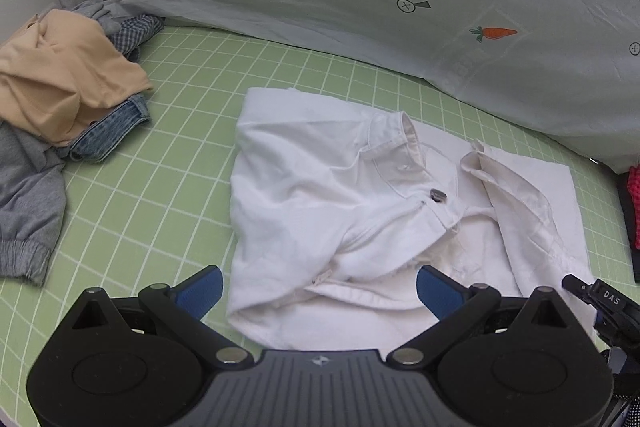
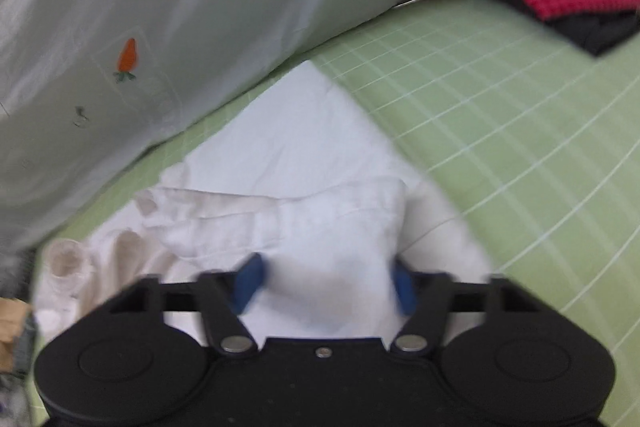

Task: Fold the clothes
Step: 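Grasp the trousers leg edge with the right gripper and fold it over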

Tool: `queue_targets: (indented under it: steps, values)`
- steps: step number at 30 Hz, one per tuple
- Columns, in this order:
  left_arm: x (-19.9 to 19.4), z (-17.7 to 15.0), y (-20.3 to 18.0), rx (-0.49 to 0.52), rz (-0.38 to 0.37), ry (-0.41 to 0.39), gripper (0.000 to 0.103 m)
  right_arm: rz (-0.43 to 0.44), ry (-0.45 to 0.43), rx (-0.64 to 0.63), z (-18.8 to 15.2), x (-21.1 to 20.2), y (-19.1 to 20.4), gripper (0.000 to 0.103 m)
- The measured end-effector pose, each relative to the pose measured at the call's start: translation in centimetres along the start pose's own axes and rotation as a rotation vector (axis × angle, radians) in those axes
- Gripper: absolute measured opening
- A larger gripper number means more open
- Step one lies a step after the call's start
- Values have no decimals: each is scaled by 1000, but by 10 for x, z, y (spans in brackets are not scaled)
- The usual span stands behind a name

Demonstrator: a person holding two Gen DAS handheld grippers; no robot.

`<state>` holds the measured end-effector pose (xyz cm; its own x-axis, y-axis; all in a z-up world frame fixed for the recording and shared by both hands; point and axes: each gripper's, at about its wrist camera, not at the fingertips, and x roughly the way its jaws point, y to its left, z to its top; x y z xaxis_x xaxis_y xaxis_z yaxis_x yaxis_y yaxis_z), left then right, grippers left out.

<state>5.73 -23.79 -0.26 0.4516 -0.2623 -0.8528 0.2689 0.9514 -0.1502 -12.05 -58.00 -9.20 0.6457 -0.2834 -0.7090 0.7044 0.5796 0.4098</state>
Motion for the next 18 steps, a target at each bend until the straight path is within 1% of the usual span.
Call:
queue_targets:
  steps: [1, 3, 5, 6, 8, 10, 11, 13, 14, 15, 16, 17, 18]
  values:
    - [-3, -5, 1, -2, 1, -2, 102, 30, -1, -38, -5, -6, 8, 10]
    - [-8, -16, 3, -12, 3, 3, 102, 94, -3, -118, -17, -17, 24, 10]
    - [-10, -26, 5, -25, 2, 16, 102, 137, 25, -198, -35, -26, 42, 10]
    - [-11, -30, 7, -31, 2, 23, 102, 144, 50, -237, -46, -28, 50, 10]
    - [-13, -38, 10, -41, 3, 30, 102, 122, 119, -325, -73, -27, 62, 13]
    - [-16, -46, 13, -49, 5, 30, 102, 106, 171, -392, -92, -27, 68, 24]
    - [-18, -48, 15, -55, 7, 28, 102, 120, 183, -403, -96, -31, 69, 27]
    - [-21, -52, 19, -65, 12, 26, 102, 165, 179, -373, -95, -41, 68, 43]
    - [-23, -54, 21, -70, 15, 25, 102, 186, 155, -350, -92, -47, 67, 46]
    - [-24, -55, 23, -76, 17, 25, 102, 201, 126, -329, -88, -53, 66, 52]
    - [-24, -55, 24, -80, 20, 25, 102, 193, 80, -312, -84, -59, 66, 63]
    - [-24, -55, 25, -80, 20, 27, 102, 160, 27, -294, -79, -65, 66, 70]
    - [-23, -55, 25, -80, 20, 29, 102, 117, -8, -287, -75, -66, 67, 83]
